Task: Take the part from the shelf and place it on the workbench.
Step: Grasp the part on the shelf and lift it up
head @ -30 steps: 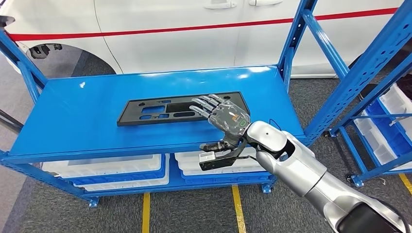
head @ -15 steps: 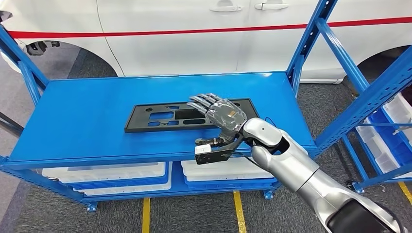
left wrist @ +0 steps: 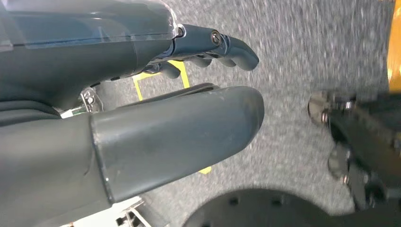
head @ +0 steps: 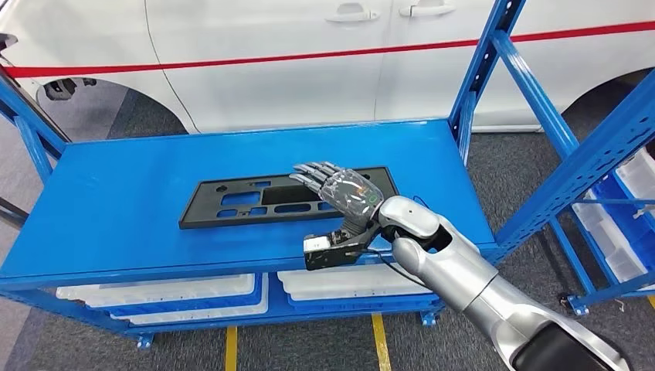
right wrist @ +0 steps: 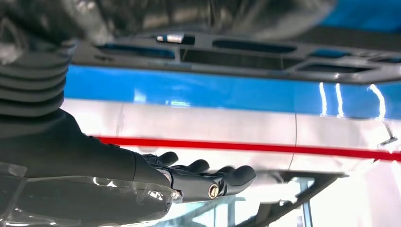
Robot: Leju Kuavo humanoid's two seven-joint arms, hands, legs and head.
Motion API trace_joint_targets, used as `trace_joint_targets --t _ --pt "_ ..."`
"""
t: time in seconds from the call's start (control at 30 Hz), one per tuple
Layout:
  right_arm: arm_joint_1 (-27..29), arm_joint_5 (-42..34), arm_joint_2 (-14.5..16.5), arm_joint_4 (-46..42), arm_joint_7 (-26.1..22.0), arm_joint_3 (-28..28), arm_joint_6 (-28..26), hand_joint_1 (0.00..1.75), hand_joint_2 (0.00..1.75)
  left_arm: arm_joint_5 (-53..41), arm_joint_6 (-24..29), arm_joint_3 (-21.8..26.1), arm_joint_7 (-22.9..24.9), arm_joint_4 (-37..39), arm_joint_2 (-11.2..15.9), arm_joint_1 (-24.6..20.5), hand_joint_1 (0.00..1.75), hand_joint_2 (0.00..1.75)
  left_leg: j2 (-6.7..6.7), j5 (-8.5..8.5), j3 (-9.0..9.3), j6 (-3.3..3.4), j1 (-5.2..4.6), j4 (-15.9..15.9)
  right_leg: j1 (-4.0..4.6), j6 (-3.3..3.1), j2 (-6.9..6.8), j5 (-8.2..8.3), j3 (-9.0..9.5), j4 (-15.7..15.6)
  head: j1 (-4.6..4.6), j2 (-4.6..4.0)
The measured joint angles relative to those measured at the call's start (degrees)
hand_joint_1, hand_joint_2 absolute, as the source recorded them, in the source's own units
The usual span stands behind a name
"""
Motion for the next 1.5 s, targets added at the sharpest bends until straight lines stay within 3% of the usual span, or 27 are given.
trace_joint_targets --t 0.1,0.4,0.9,1.13,1.5 --pt "0.5 -1.2 0.3 0.0 -0.3 0.1 1.5 0.00 1.75 0.1 0.2 0.3 0.1 0.0 0.2 -0.1 0.00 0.00 0.00 -0.43 0.45 0.72 0.02 -0.8 0.15 -0.18 -0.03 -0.20 0.06 0.0 0.02 -0.01" --pt "1.2 -2.5 0.7 -0.2 -0.7 2.3 3.0 0.00 1.75 0.1 0.2 1.3 0.2 0.0 0.1 0.0 0.00 0.00 0.03 -0.60 0.74 -0.34 0.14 -1.4 0.30 -0.35 -0.15 -0.25 0.07 0.1 0.02 0.00" --pt "1.8 -1.8 3.1 0.1 0.4 4.2 2.1 0.00 1.75 -0.1 0.1 1.6 0.1 0.0 0.1 0.0 0.00 0.00 0.03 -0.66 0.69 -0.46 -0.04 -1.2 0.10 -0.32 -0.20 -0.21 0.17 0.1 0.03 -0.01" --pt "1.9 3.8 8.5 3.4 3.2 4.8 -4.2 0.00 1.75 -1.0 0.1 1.6 -0.4 0.0 0.1 0.0 0.00 0.00 0.04 -0.68 0.71 -0.48 -0.02 -1.2 0.13 -0.32 -0.19 -0.21 0.17 0.1 0.02 0.01" --pt "-0.4 8.3 18.2 17.2 5.7 4.9 -10.1 0.00 1.75 -3.0 -0.4 1.0 -1.5 0.0 0.1 -0.2 0.00 0.00 0.03 -0.65 0.73 -0.51 -0.02 -1.2 0.14 -0.32 -0.20 -0.20 0.18 0.1 0.03 -0.01"
